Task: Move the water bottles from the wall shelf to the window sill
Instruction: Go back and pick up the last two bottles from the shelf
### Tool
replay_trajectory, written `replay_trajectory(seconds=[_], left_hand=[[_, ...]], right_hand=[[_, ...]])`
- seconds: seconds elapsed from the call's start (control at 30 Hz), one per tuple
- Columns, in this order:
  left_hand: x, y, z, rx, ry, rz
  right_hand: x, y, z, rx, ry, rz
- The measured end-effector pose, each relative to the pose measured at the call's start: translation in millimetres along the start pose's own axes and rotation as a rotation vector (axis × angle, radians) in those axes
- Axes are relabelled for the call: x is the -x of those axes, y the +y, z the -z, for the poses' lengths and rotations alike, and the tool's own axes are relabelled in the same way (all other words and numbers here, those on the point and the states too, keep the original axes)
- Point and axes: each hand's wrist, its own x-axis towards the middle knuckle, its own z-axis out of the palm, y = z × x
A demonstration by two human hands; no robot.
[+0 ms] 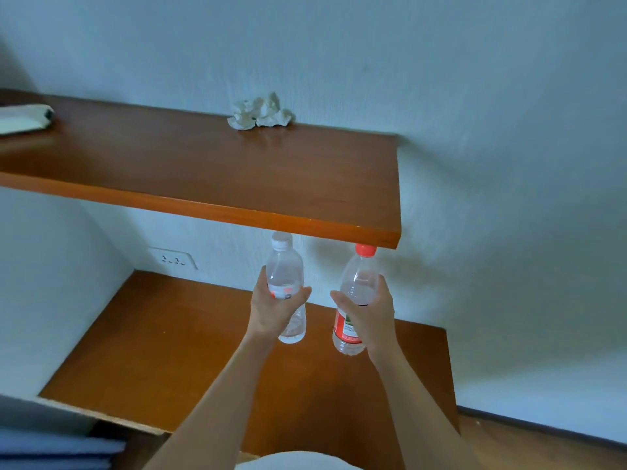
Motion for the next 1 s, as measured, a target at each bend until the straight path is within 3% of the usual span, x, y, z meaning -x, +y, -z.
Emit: replay_trajectory(seconds=[0.2,0.4,0.73,1.0], left_hand=[[14.3,-4.1,11.5,0.022,0.083,-0.007],[47.9,-7.4,44.4,0.054,0.277,0.013],[159.1,-44.6,144.0,0.086,0.716,0.125],[283.6,-65.0,224.9,0.170,1.129,0.207]], right_hand=[[-0.6,0.9,-2.4,0.024,-0.120,0.031],[14.1,3.0,-22.5,-0.018,-0.301,0.094],[96.2,-16.4,-116.5,-0.040,-0.826,0.194],[215.4,-35.2,-201.4,-0.055,-1.234,0.338]])
